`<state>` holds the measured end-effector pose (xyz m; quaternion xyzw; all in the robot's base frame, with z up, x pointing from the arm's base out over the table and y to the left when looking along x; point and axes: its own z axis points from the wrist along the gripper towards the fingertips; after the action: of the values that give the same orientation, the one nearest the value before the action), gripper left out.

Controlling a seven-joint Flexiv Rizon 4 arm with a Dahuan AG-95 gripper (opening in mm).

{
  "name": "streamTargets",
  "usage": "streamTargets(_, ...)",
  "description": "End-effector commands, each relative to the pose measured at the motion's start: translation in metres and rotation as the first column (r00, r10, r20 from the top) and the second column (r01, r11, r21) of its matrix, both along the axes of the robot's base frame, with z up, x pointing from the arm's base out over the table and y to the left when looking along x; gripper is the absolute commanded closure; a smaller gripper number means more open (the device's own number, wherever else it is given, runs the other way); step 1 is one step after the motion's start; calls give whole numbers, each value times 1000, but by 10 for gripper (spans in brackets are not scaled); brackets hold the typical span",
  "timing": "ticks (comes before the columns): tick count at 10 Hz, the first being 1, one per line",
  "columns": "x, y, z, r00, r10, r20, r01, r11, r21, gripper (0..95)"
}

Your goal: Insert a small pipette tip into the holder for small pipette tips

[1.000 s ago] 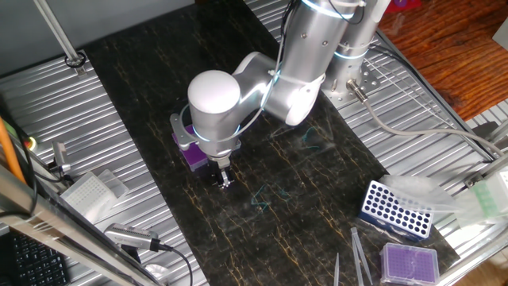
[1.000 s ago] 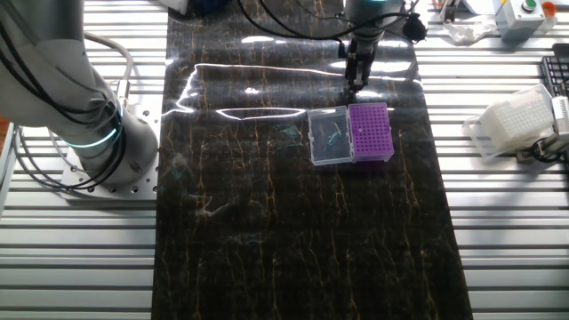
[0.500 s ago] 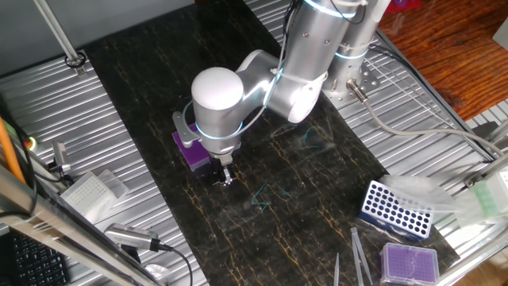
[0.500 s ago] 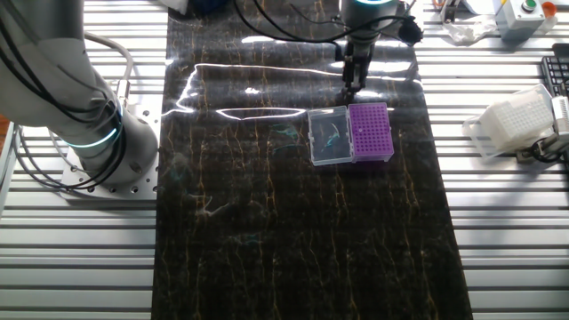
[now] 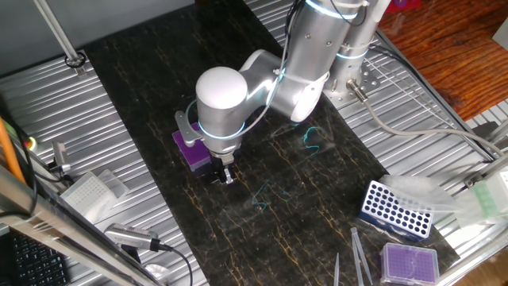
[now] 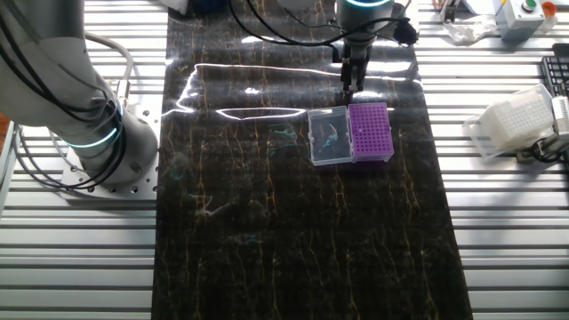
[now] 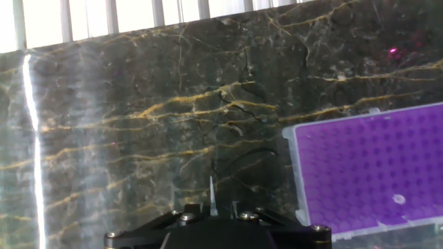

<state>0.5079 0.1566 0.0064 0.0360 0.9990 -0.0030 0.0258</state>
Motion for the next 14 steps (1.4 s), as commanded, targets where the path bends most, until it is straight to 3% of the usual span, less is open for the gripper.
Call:
streamTargets(1,0,1,1,1000,-4,-8,4,1000,16,950)
streamTargets(10,-3,1,21,999,-8,-54,9,1000,21,950)
streamTargets(14,-6,2,35,995,-19,-99,21,1000,17,950)
